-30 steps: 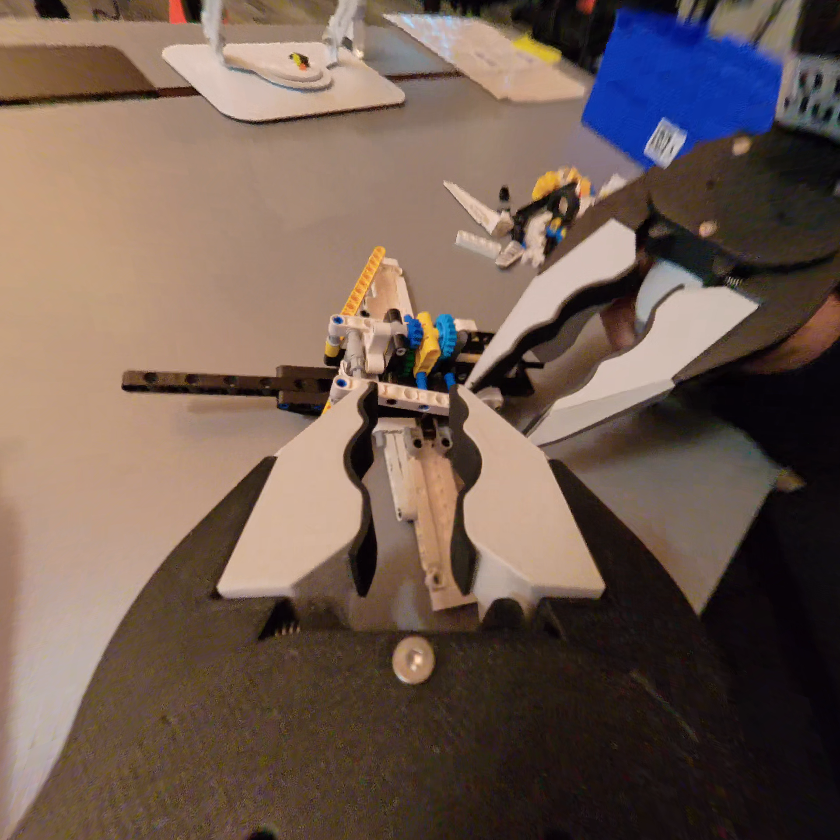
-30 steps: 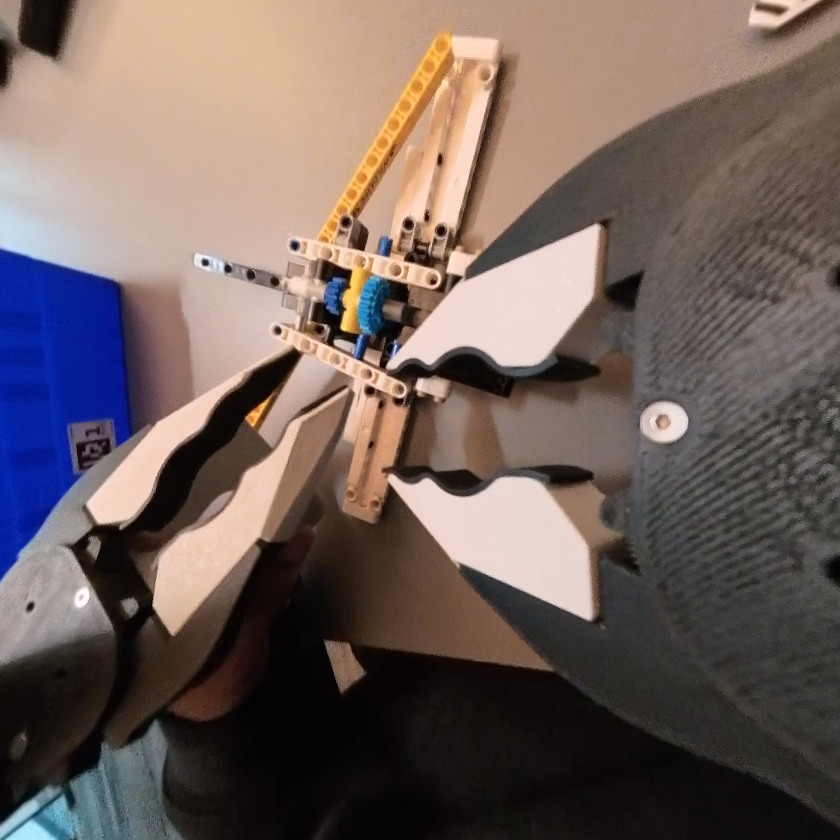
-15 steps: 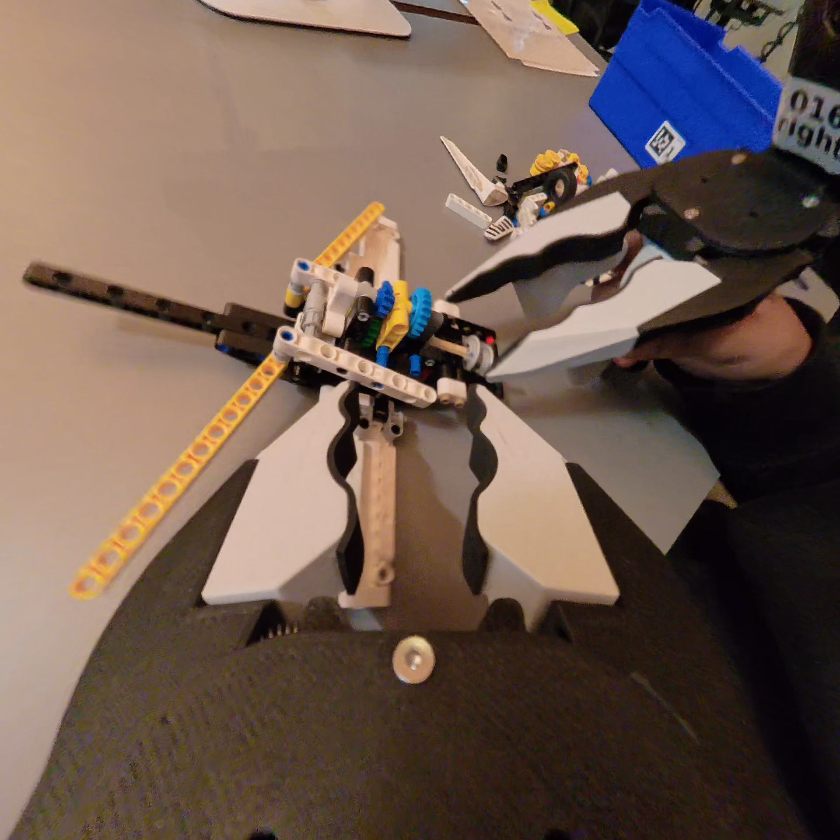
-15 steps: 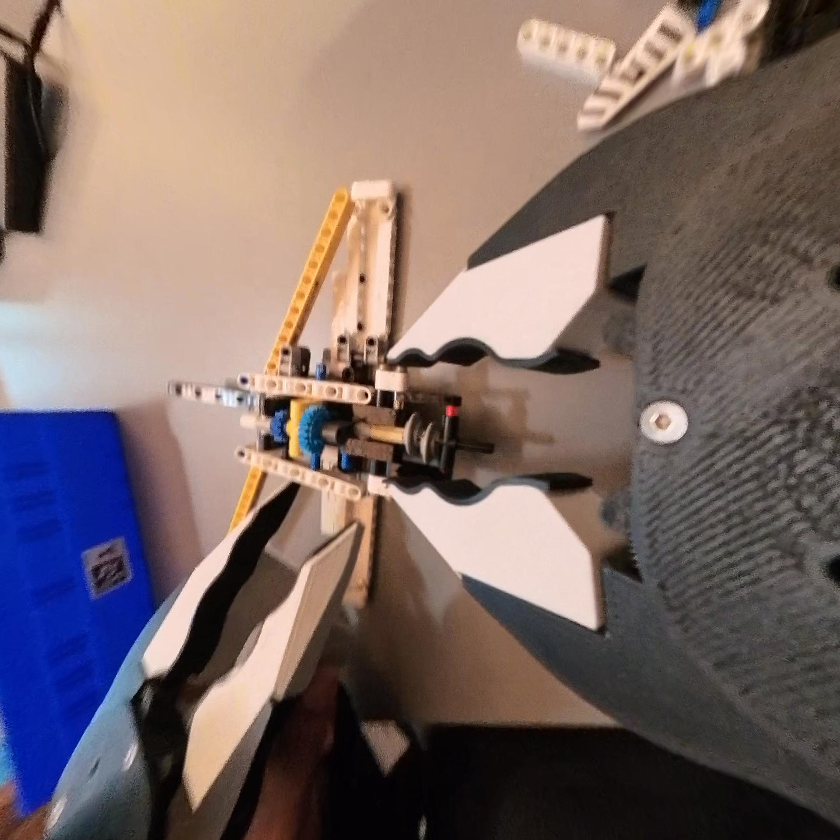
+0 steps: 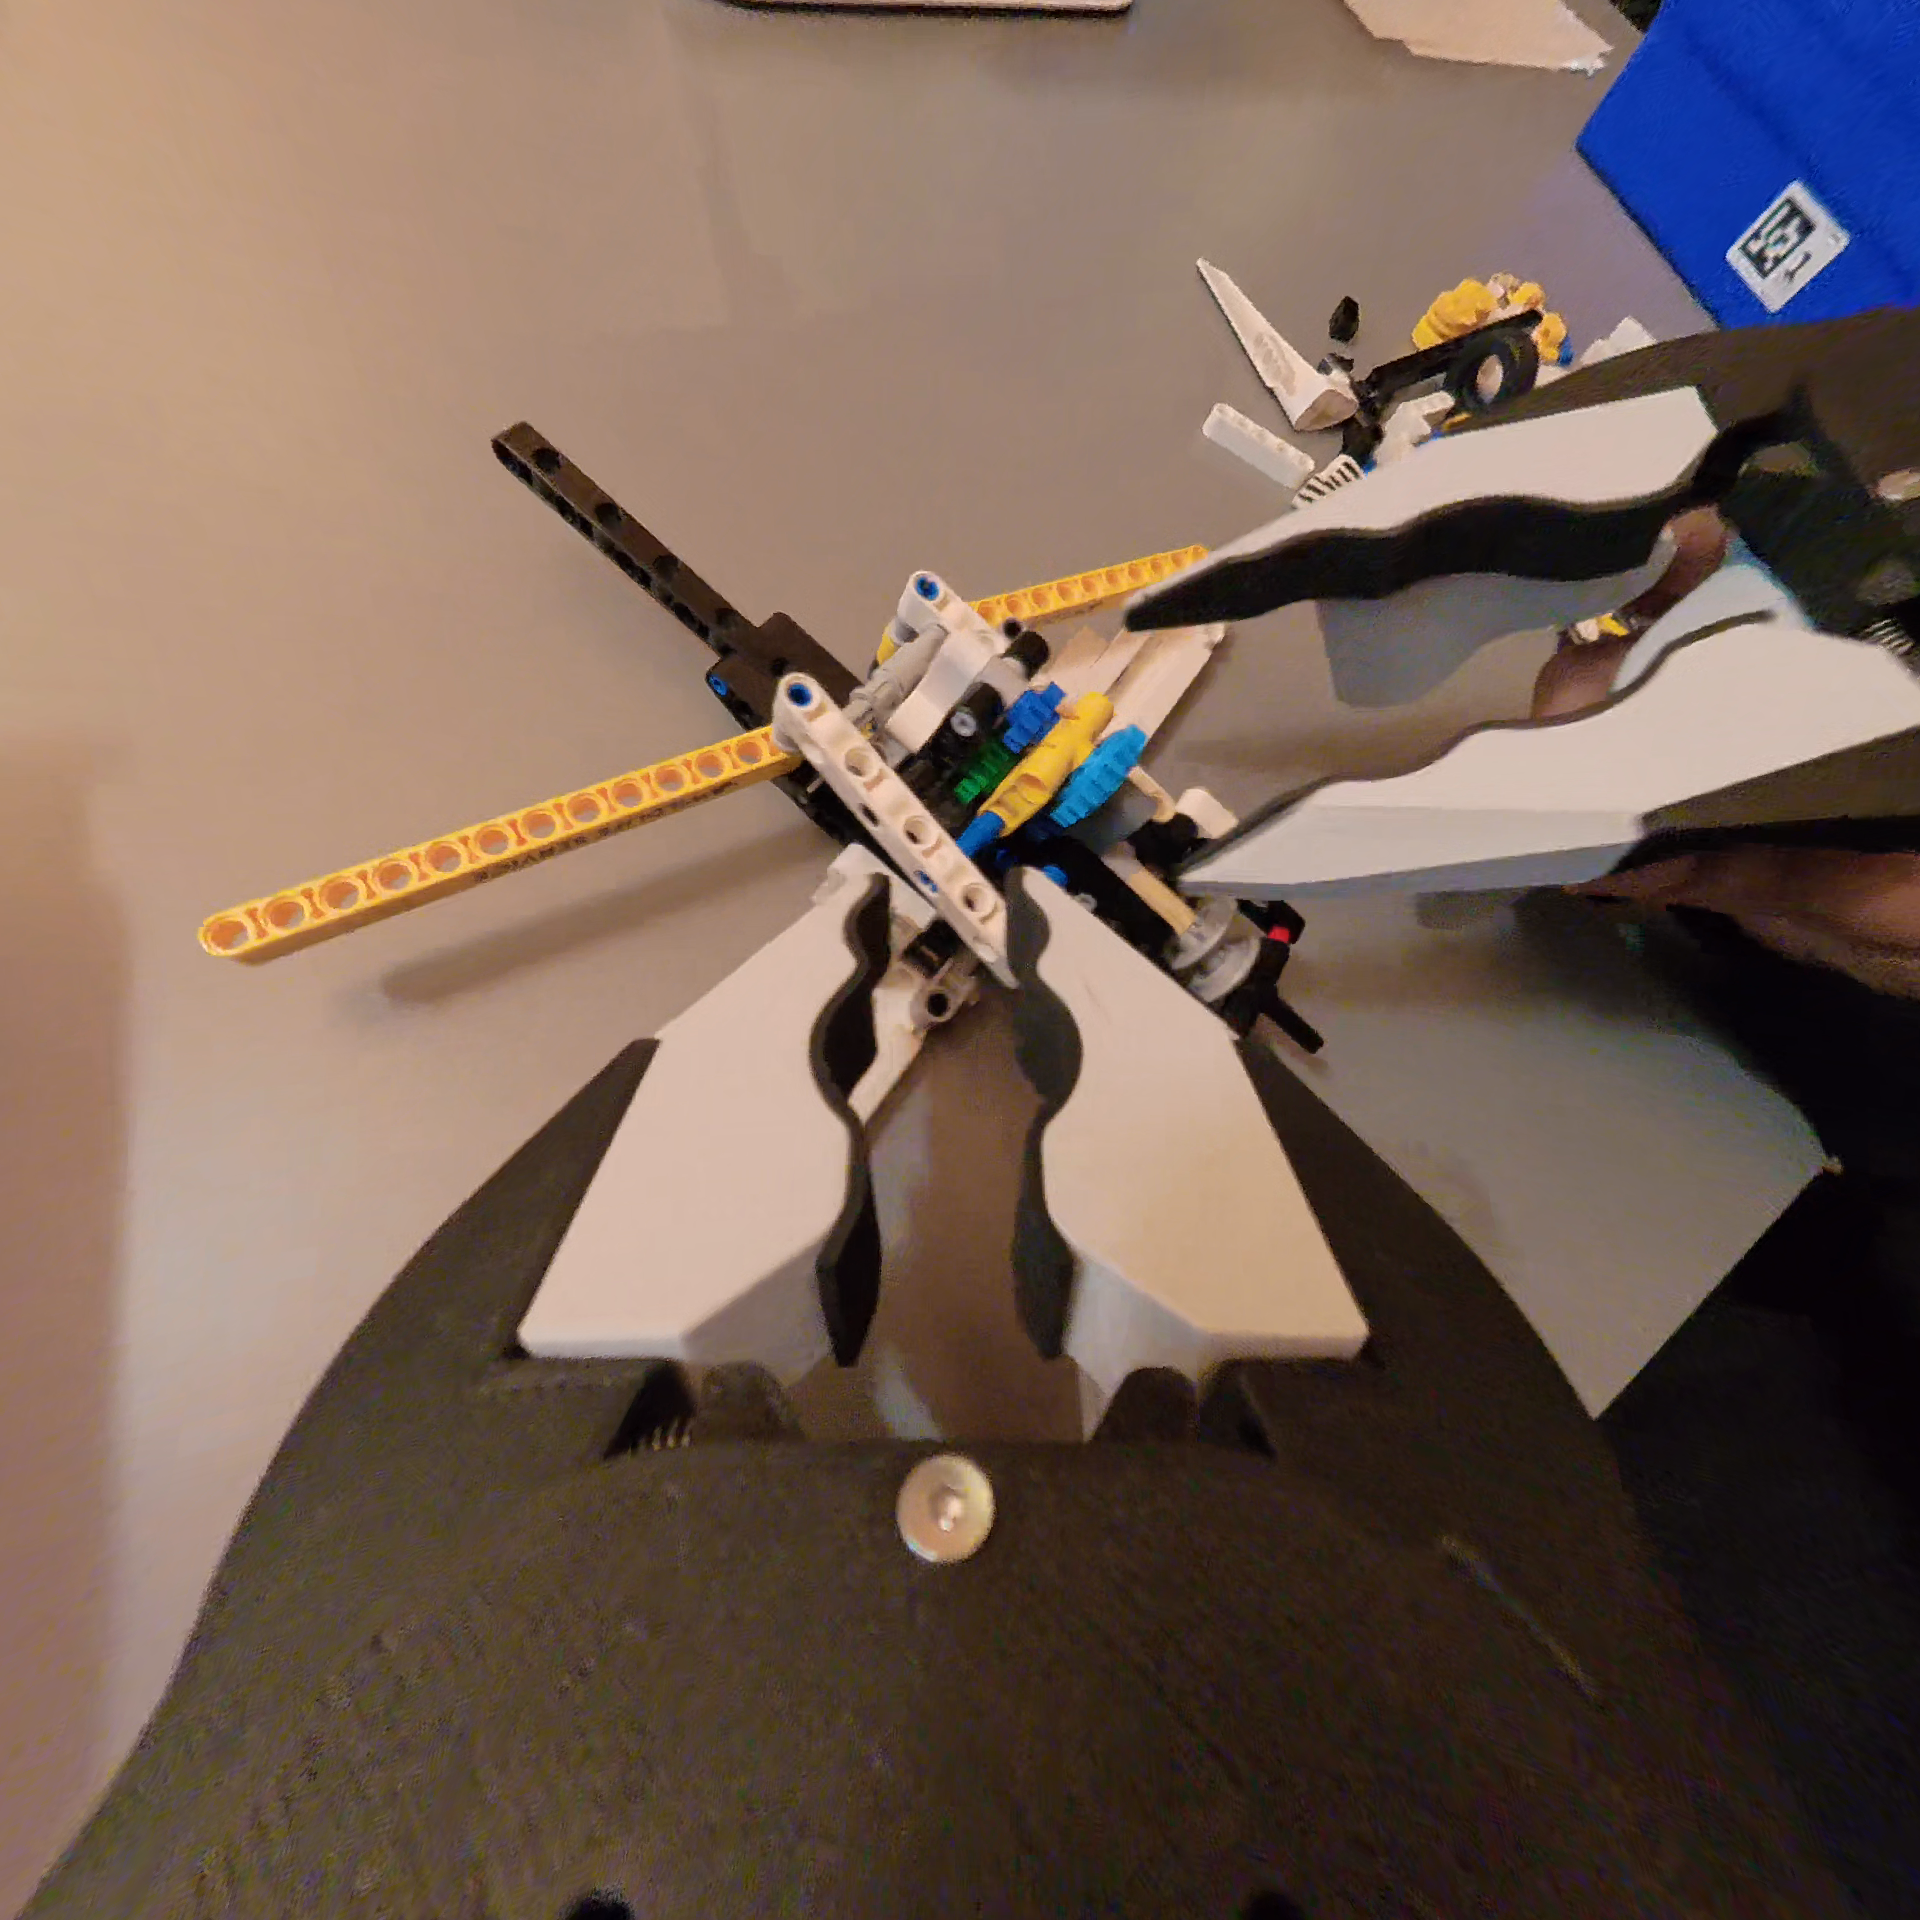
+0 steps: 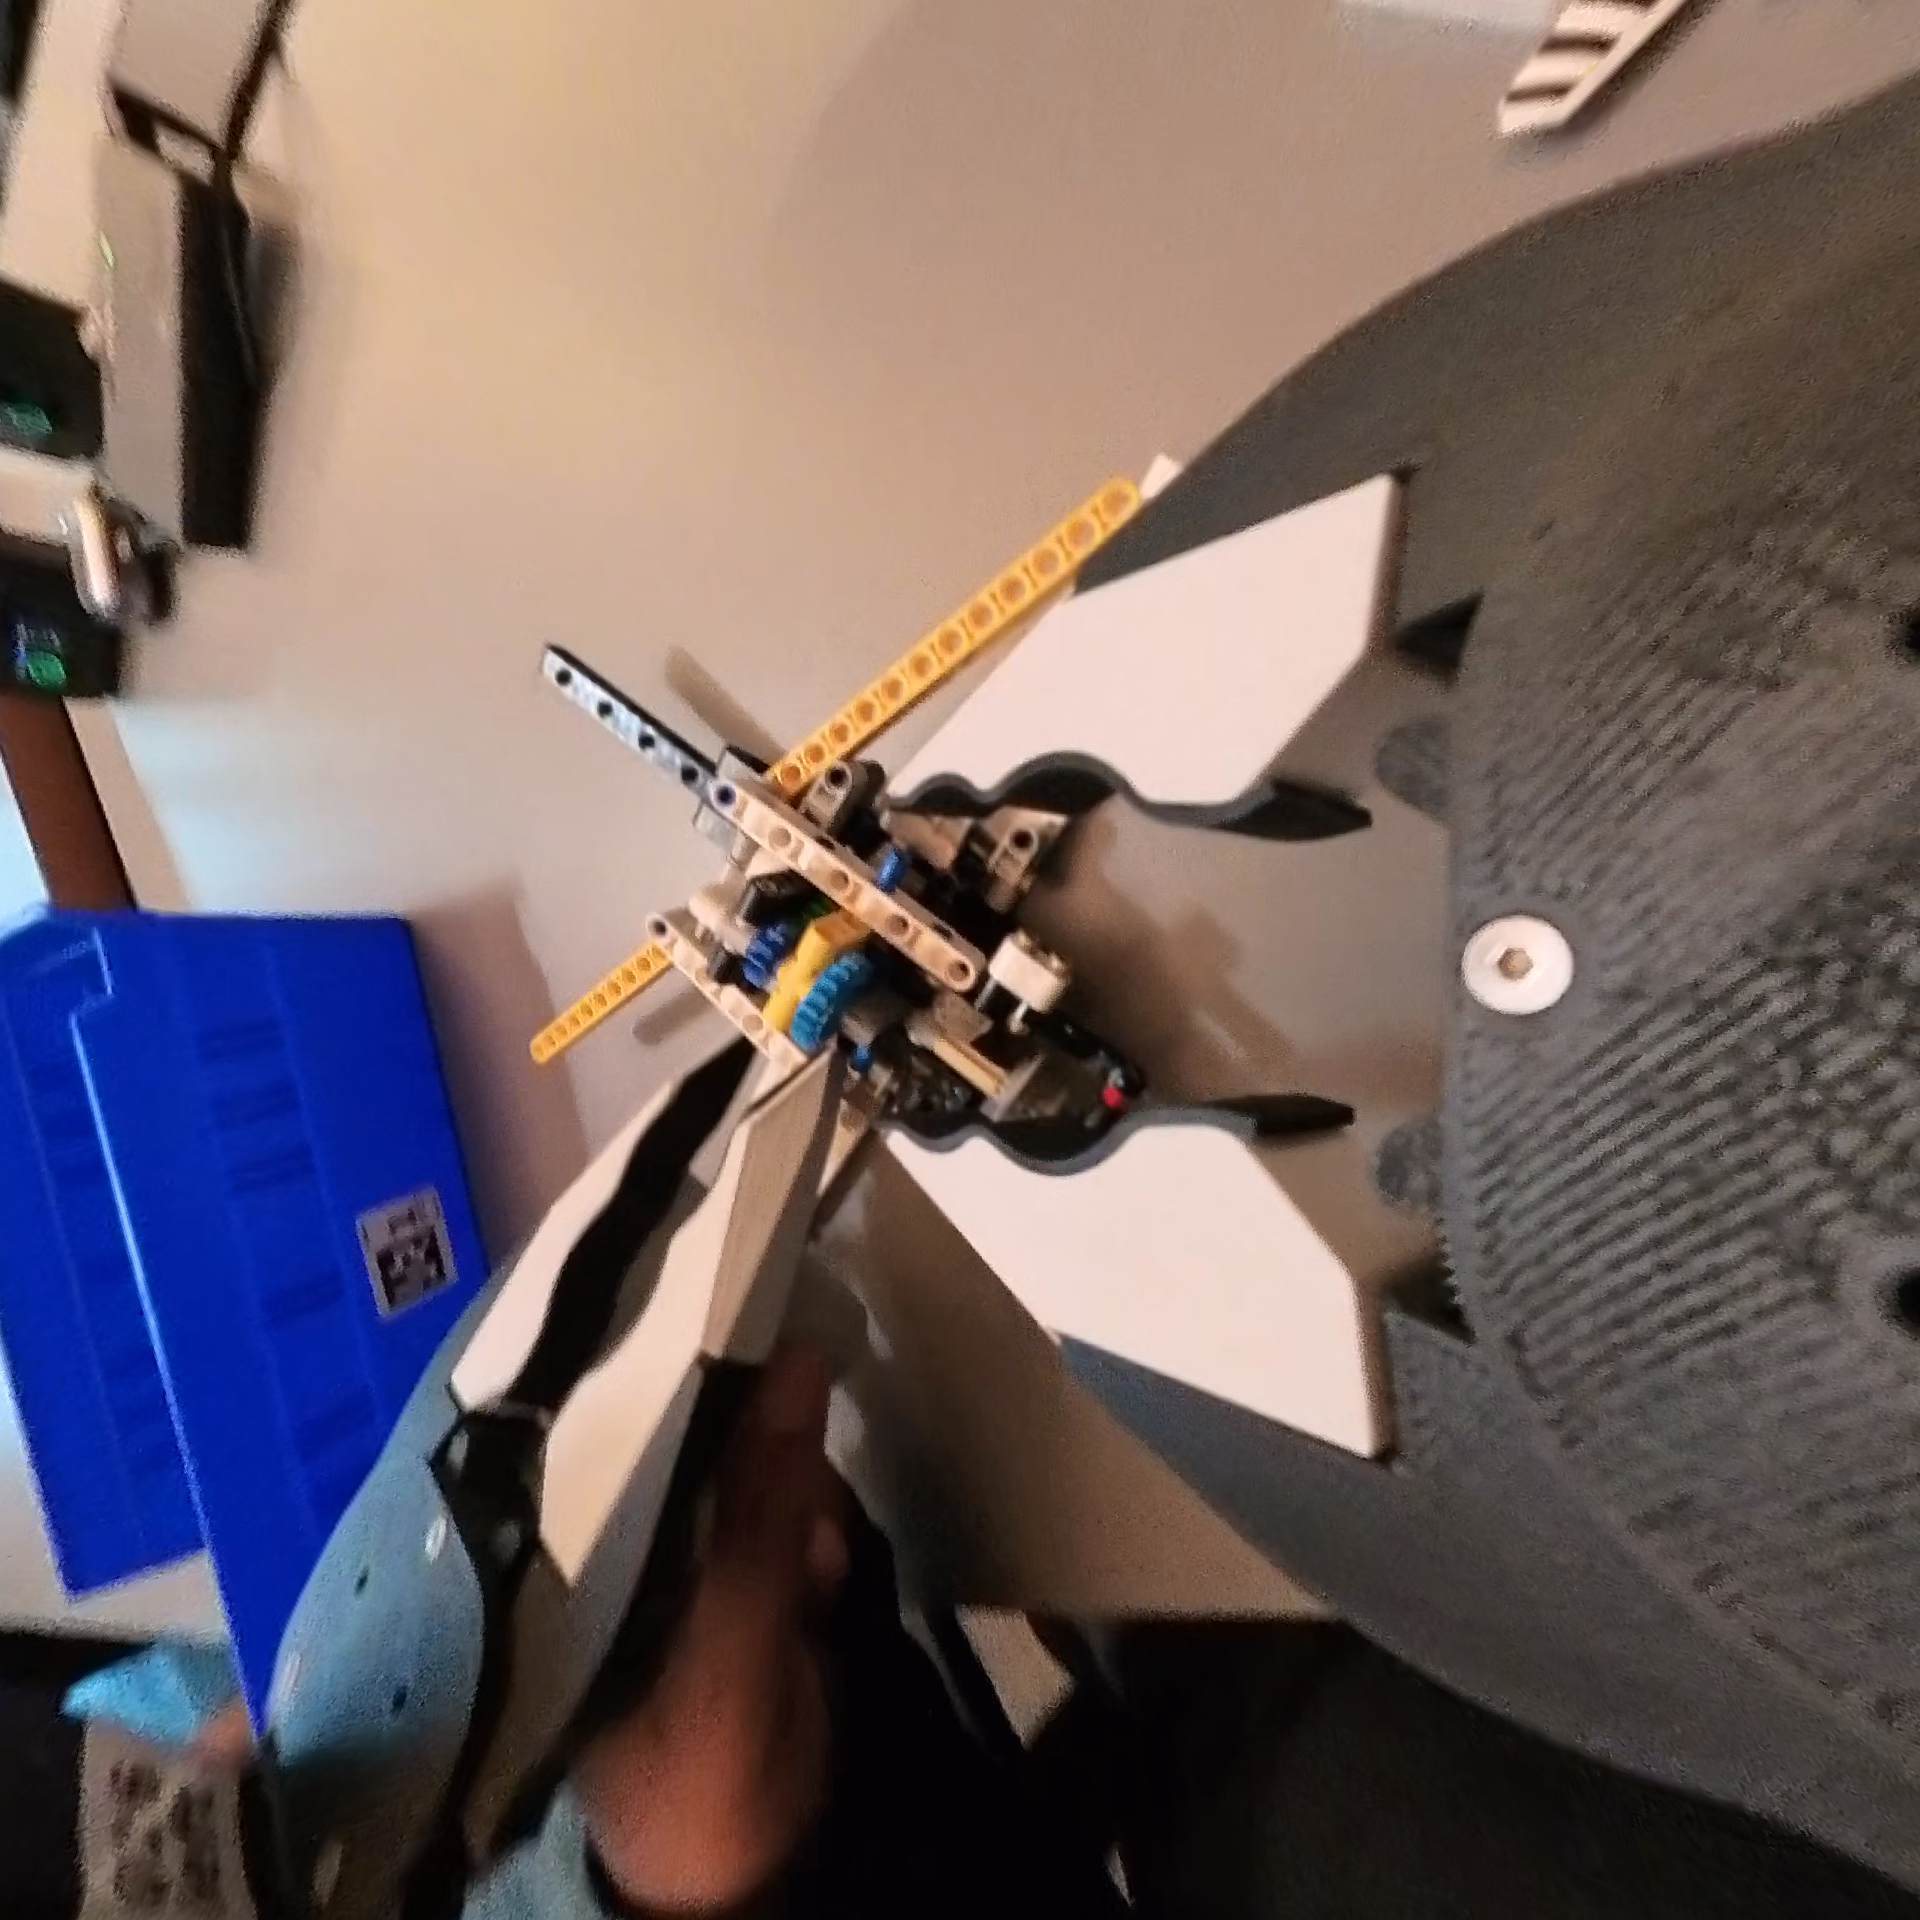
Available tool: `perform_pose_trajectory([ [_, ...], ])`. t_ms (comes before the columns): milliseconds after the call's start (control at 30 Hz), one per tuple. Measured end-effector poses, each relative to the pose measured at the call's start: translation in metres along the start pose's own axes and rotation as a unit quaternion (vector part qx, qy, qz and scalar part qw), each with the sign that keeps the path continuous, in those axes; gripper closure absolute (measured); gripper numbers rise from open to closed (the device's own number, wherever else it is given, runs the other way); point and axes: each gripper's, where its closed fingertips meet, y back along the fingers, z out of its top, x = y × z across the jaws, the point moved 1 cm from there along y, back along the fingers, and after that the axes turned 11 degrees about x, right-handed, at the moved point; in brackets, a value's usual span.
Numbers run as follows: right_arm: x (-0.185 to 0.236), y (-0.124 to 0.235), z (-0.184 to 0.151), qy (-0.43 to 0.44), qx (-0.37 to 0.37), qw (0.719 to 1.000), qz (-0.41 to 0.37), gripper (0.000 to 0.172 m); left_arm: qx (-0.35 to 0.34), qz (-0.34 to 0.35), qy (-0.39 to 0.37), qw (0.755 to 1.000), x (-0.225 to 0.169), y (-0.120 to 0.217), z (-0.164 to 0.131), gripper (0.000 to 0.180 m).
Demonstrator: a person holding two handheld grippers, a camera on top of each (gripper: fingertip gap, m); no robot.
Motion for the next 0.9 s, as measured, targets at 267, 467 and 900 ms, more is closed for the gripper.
perform_pose_trajectory([
  [267, 0.005, -0.025, -0.003, -0.007, 0.032, 0.998, -0.049, 0.114, 0.017, 0.021, -0.017, 0.999, 0.005, -0.003, -0.001, 0.168],
  [467, 0.003, -0.025, -0.006, -0.031, 0.046, 0.998, -0.026, 0.118, 0.026, 0.039, -0.032, 0.998, 0.006, -0.003, 0.001, 0.169],
  [900, -0.015, -0.017, -0.009, 0.003, 0.052, 0.995, -0.08, 0.139, 0.008, 0.052, -0.015, 0.998, 0.022, 0.01, 0.0, 0.17],
])
